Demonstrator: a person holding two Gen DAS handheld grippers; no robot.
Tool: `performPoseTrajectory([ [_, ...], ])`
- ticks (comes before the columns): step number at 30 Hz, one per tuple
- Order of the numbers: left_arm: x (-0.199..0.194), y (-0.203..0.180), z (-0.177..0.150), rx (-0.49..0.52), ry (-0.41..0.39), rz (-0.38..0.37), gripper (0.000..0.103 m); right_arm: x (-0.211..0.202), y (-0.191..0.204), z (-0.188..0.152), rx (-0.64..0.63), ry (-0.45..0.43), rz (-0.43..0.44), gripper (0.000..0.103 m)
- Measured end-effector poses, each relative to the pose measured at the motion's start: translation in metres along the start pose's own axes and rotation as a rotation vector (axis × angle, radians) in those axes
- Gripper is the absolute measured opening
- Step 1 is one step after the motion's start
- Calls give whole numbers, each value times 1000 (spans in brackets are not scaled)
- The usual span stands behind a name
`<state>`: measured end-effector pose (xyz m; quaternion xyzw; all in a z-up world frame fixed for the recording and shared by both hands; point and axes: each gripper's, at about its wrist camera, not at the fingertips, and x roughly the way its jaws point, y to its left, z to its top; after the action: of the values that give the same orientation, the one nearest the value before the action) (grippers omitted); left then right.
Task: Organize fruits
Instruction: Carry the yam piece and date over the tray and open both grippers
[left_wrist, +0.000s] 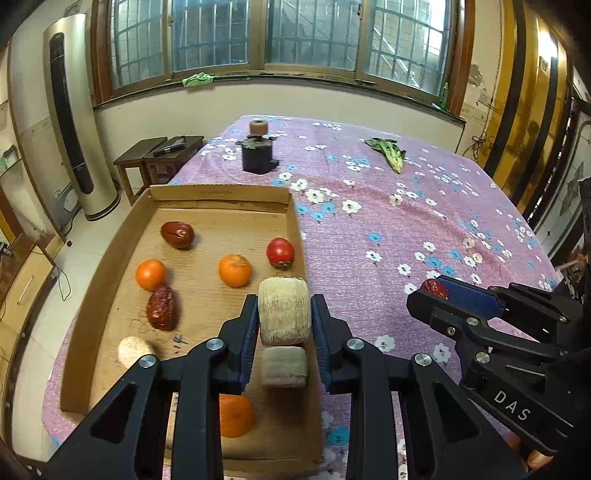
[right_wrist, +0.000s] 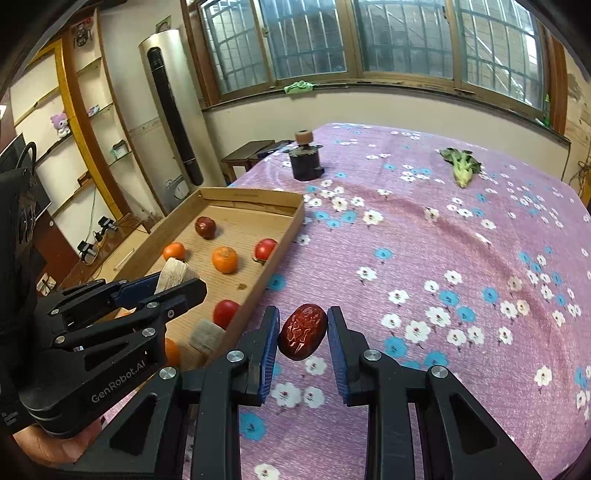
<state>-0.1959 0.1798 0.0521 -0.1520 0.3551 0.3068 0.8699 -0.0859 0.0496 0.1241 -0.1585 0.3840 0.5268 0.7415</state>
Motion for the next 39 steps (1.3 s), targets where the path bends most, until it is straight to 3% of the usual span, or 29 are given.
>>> performPoseTrajectory([
  [21, 4, 67, -8, -130, 30, 31, 25, 38, 36, 36, -41, 22, 91, 27],
  [29, 23, 60, -12, -124, 79, 9, 25, 84, 51, 62, -46, 68, 130, 27],
  [39, 46, 58, -10, -115, 125, 9, 25, 145, 61, 99, -101, 137, 100, 27],
])
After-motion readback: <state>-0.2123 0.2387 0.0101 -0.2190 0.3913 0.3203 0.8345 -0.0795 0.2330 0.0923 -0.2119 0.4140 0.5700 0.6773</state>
